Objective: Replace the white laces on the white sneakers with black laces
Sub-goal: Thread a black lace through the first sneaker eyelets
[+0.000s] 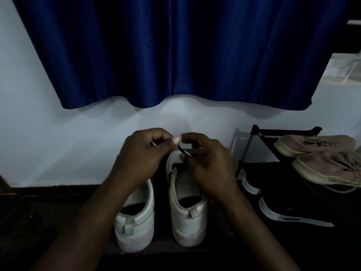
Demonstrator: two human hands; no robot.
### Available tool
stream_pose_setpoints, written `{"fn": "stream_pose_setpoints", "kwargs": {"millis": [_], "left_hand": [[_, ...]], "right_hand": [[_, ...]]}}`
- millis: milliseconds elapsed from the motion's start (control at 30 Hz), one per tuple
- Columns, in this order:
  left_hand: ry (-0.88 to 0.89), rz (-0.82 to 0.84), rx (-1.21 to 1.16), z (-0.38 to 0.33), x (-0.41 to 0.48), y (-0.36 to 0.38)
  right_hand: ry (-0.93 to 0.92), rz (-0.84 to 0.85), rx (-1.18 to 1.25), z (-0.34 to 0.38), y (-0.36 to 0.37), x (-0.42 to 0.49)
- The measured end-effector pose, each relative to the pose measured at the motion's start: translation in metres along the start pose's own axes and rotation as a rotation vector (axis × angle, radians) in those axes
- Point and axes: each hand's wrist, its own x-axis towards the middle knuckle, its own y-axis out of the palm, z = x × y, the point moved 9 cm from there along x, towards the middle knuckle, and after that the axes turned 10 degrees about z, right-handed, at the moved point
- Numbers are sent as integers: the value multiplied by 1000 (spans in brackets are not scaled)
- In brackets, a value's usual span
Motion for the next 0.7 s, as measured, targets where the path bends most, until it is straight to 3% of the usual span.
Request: {"fn": "stream_pose_setpoints", "kwargs": {"millis": [133,267,433,567,633,700], "left_hand": [[11,26,100,-2,-2,8],[-6,36,120,-2,-2,2],[-11,-52,-302,3,-2,-13],[56,-85,-758,2,-2,-22],[88,-87,-734,-2,-3,-26],[75,-57,-523,-6,-4,-21]], "right_hand": [[-170,29,128,17,6,-2],[-23,-59,156,-4,-3,0],[347,-217,121,-53,-25,-5],[411,-157,84,-61,-24,-6],[387,-125,106,-59,-20,-4],[318,-83,179,-48,-15,-3]]}}
